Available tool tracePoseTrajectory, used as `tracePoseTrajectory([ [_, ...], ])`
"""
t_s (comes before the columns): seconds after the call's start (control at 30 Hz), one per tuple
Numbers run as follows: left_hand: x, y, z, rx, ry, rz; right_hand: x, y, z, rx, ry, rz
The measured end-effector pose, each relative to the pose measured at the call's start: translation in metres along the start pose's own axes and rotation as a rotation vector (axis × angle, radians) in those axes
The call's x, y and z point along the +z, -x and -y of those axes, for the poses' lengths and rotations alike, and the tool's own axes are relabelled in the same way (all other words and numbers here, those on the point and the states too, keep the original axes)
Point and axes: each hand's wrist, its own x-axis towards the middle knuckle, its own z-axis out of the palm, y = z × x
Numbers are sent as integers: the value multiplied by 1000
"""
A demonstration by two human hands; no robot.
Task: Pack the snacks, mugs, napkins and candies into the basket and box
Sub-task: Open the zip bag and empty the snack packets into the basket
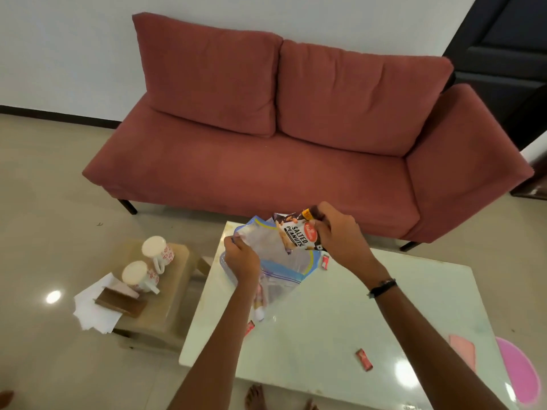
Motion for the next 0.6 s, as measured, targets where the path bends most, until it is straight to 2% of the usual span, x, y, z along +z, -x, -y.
tracePoseTrajectory([
  [0.17, 20, -41, 13, -20, 2, -26, -3, -47, -19, -51, -10, -199],
  [0.27, 28, -57, 25, -50, 3, -50, 14, -77, -45, -5, 40, -228],
  [0.37, 33, -66, 44, -52, -5, -61, 51, -106, -86, 88, 95, -143],
  [0.5, 45, -78, 77, -53, 34, -39, 118, -143, -142, 205, 129, 72],
  [0.6, 55, -81, 99, -57, 63, -11, 168, -169, -177, 225, 138, 158],
])
